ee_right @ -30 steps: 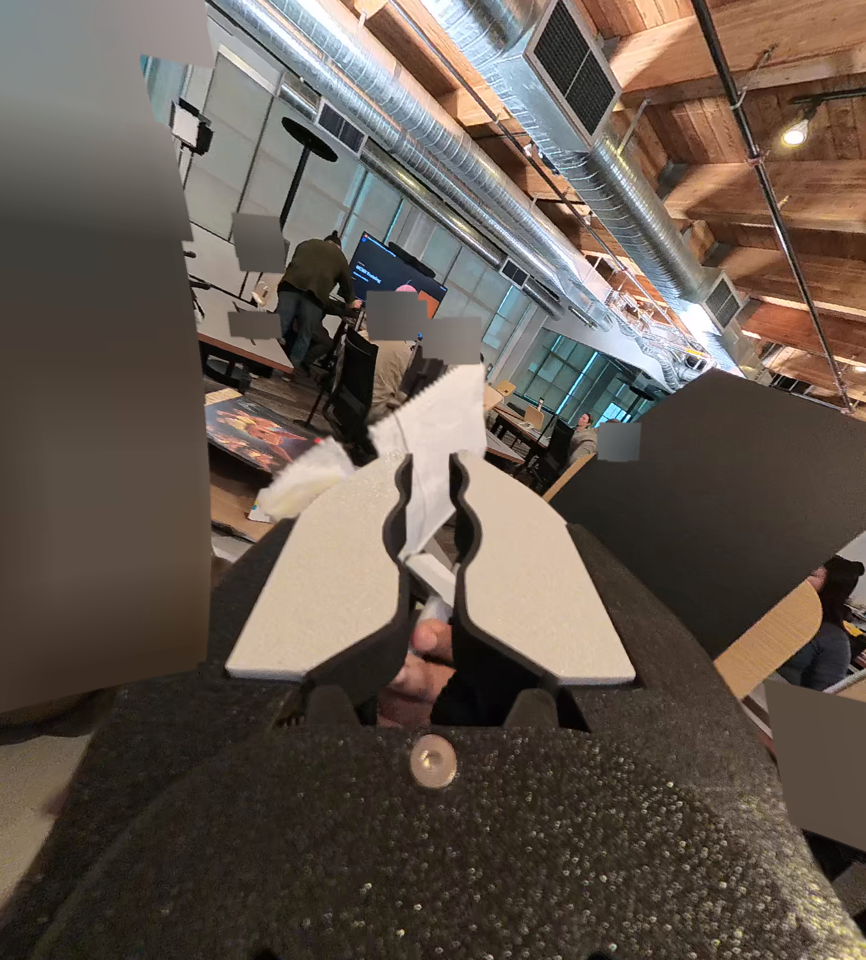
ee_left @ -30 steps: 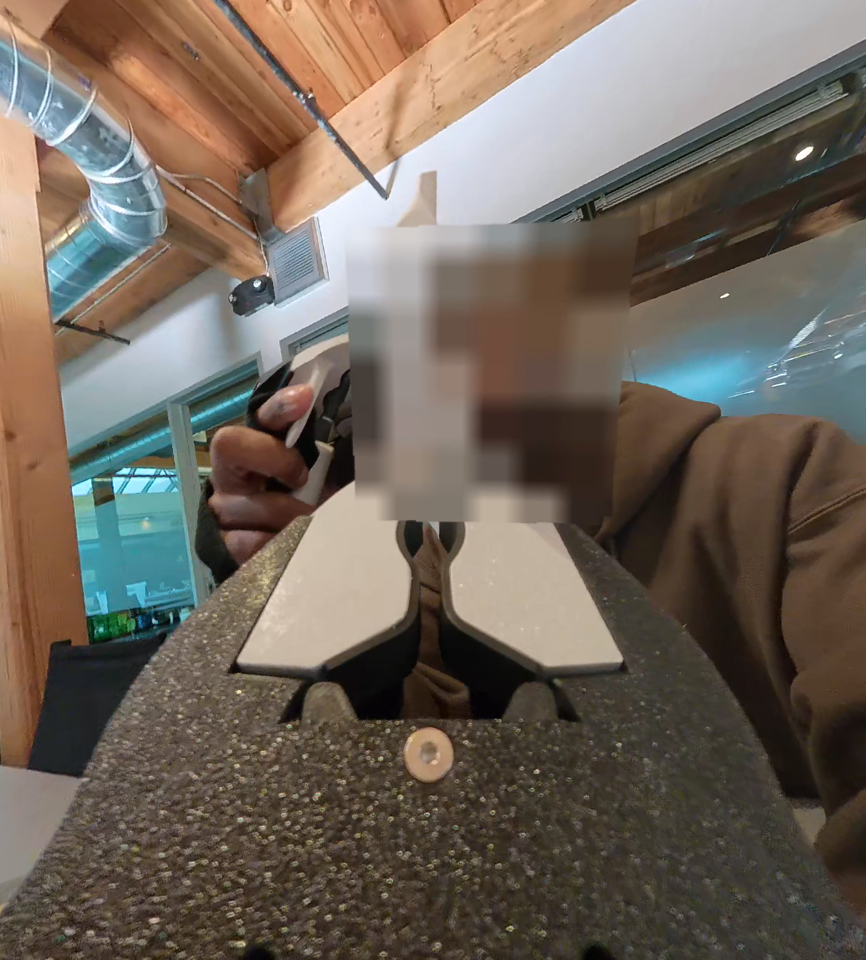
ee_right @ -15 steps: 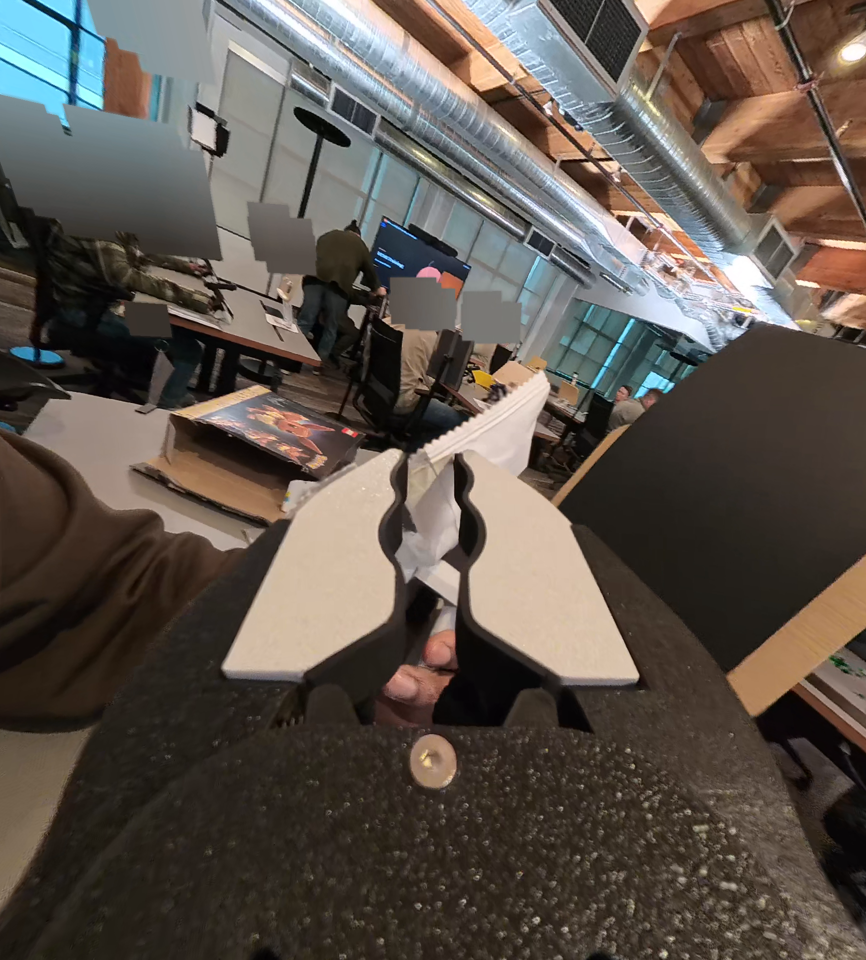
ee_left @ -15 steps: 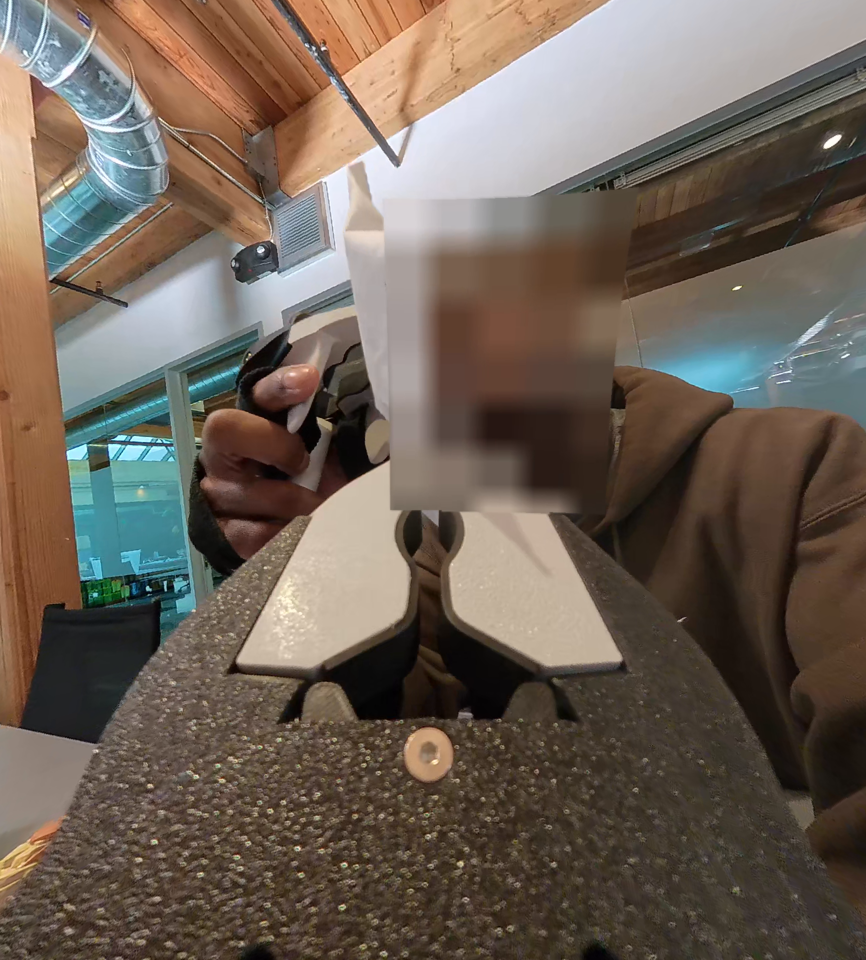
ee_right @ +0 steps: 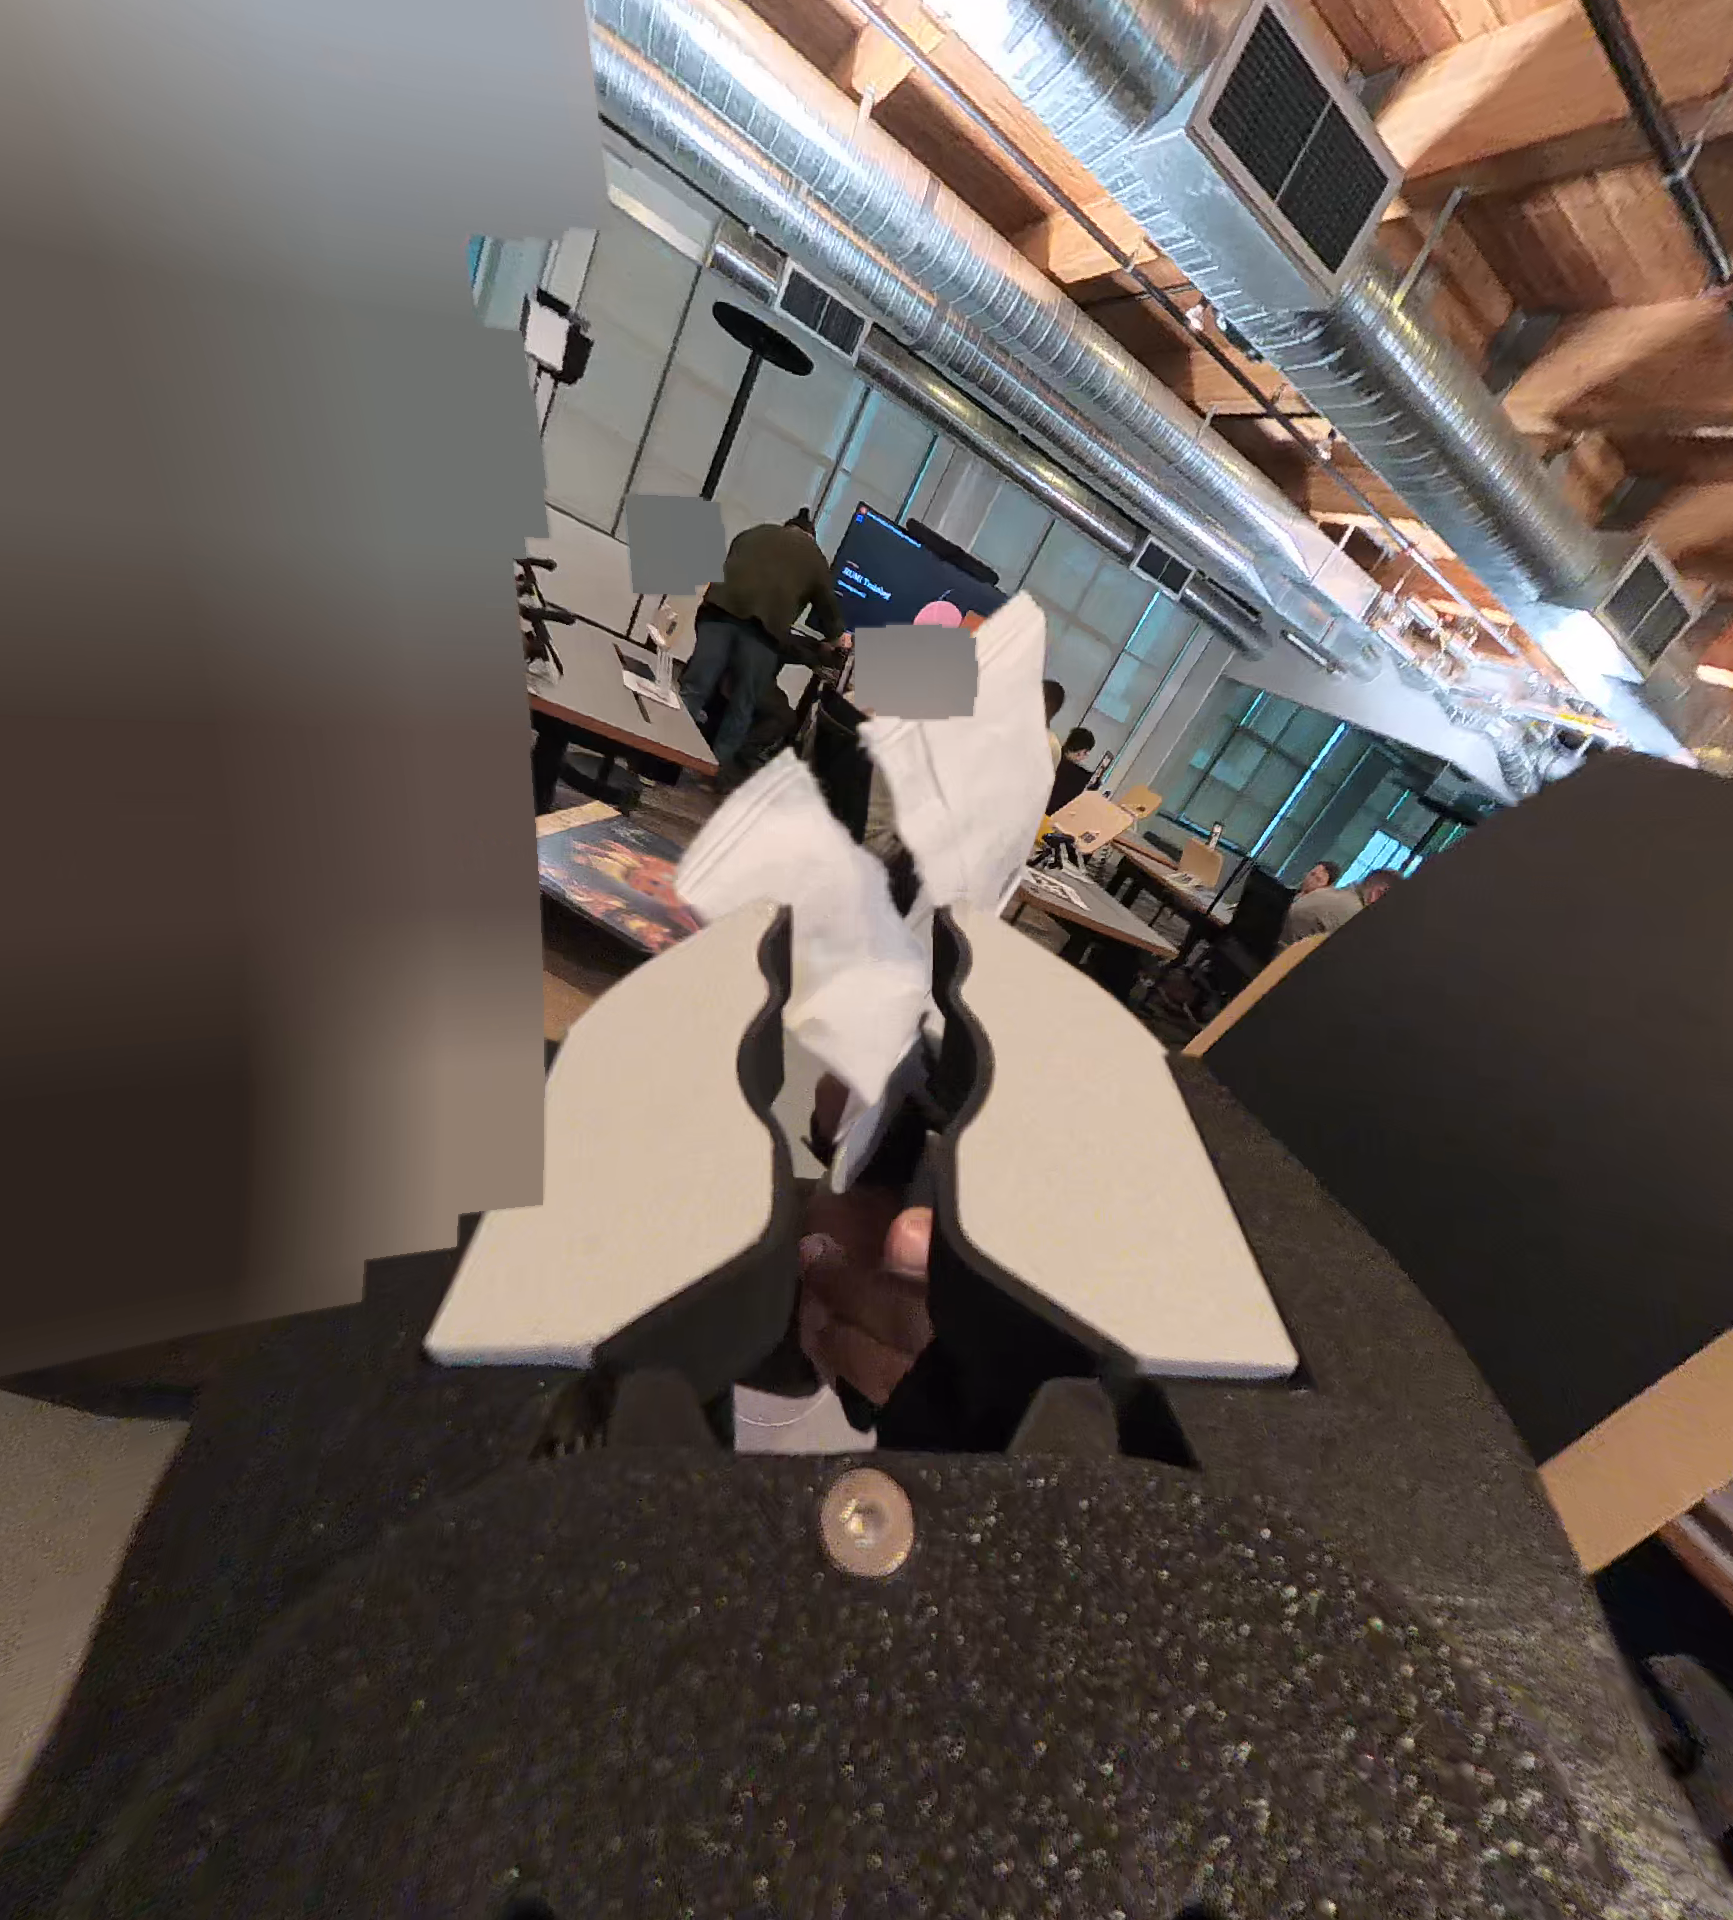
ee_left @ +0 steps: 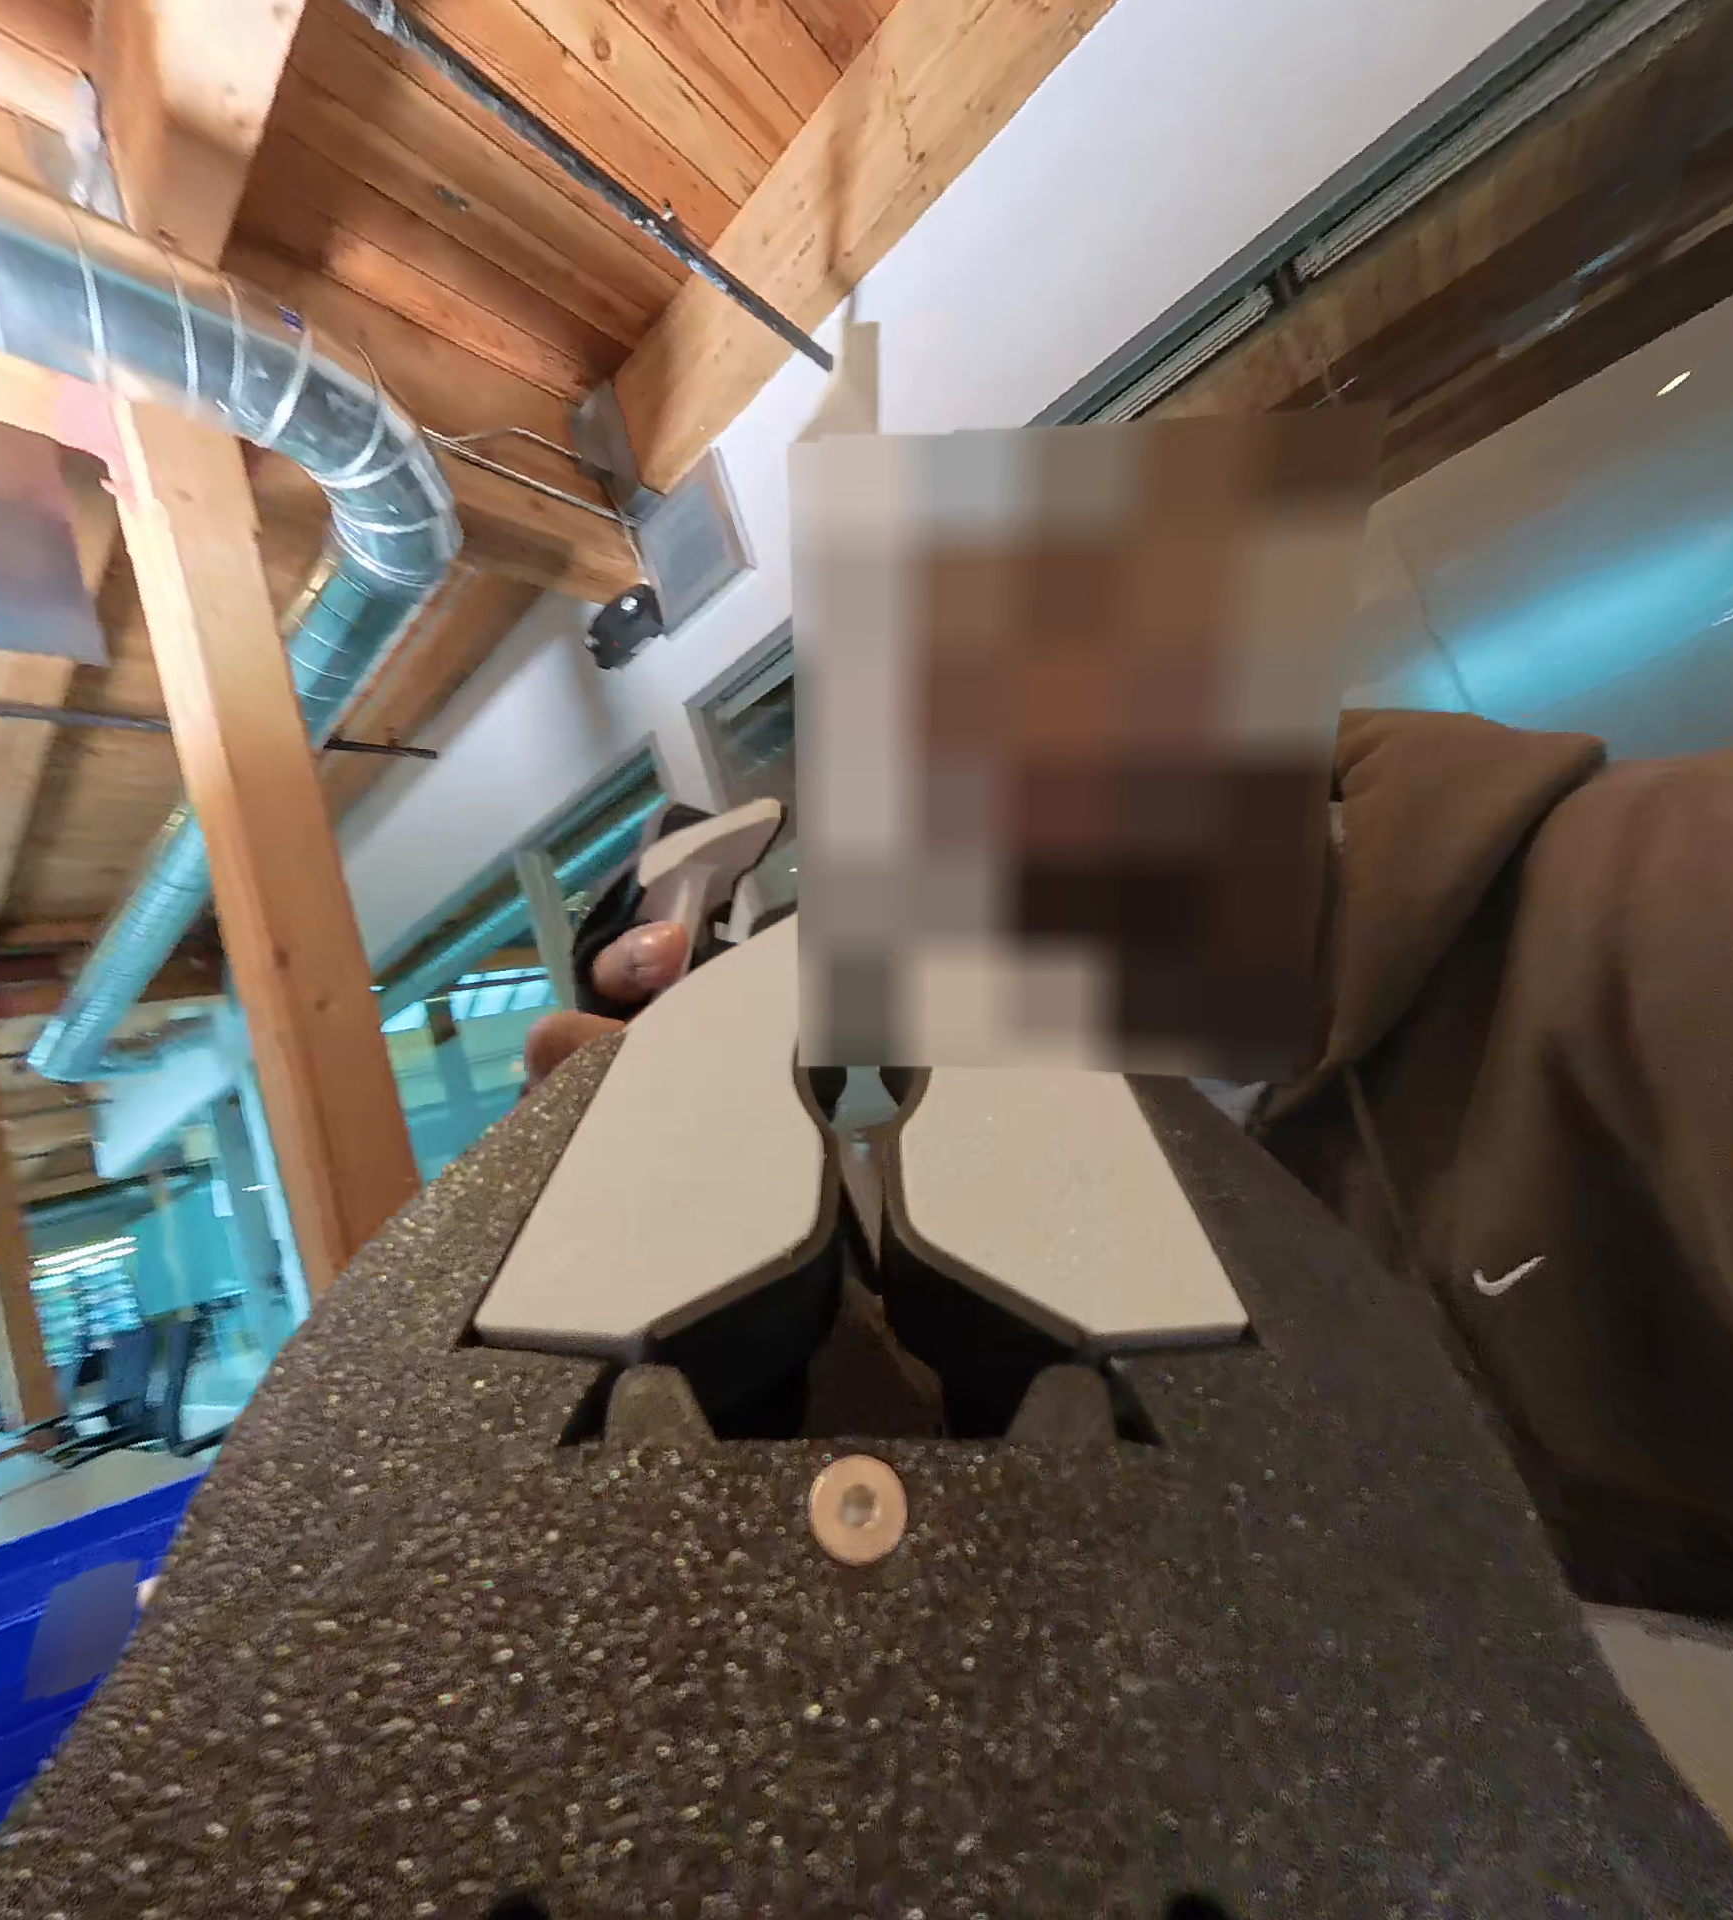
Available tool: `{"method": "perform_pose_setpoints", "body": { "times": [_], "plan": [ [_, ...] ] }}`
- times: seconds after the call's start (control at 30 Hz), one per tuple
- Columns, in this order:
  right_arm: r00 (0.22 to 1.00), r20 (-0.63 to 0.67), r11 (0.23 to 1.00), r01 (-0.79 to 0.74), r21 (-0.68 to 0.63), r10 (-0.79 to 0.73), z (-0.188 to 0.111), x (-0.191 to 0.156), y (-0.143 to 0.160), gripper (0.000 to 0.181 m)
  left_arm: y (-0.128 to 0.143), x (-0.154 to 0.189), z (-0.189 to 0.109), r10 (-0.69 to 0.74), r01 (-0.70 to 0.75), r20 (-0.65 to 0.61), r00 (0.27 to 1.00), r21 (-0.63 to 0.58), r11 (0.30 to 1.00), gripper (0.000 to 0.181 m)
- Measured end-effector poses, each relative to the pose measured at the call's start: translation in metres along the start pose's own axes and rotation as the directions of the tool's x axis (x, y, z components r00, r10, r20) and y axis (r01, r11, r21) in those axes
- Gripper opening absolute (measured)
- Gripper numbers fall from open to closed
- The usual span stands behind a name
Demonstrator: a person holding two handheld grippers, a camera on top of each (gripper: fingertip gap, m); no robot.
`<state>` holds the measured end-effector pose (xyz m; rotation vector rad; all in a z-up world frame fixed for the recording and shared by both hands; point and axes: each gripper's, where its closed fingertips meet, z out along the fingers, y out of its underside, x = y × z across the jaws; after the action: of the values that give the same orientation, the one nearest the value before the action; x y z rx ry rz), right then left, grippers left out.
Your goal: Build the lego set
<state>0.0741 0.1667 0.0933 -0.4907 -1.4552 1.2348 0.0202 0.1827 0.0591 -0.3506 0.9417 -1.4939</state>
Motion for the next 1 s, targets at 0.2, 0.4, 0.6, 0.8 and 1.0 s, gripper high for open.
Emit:
{"method": "perform_pose_setpoints", "body": {
  "times": [0.2,0.4,0.6,0.8,1.0],
  "plan": [
    [0.992,-0.006,0.992,0.126,0.021,-0.125,0.011,-0.017,-0.007,0.032,-0.02,-0.001,-0.004,0.142,-0.139,0.098,0.985,-0.039,0.99,0.001],
    [0.964,-0.161,0.977,0.211,-0.016,-0.211,0.026,-0.006,0.001,0.006,-0.021,-0.003,-0.006,0.187,-0.177,0.137,0.973,-0.084,0.981,0.0],
    [0.961,-0.13,0.969,0.244,-0.025,-0.246,0.037,-0.015,0.011,0.002,-0.029,0.0,-0.006,0.175,-0.174,0.12,0.977,-0.014,0.985,0.0],
    [0.96,-0.109,0.966,0.259,0.001,-0.257,0.043,-0.025,0.01,0.002,-0.033,0.012,-0.006,0.107,-0.109,0.02,0.994,0.073,0.991,0.0],
    [0.97,-0.077,0.971,0.235,0.044,-0.231,0.044,-0.034,0.004,0.002,-0.033,0.025,-0.002,0.072,-0.066,-0.075,0.995,0.08,0.995,0.0]
  ]
}}
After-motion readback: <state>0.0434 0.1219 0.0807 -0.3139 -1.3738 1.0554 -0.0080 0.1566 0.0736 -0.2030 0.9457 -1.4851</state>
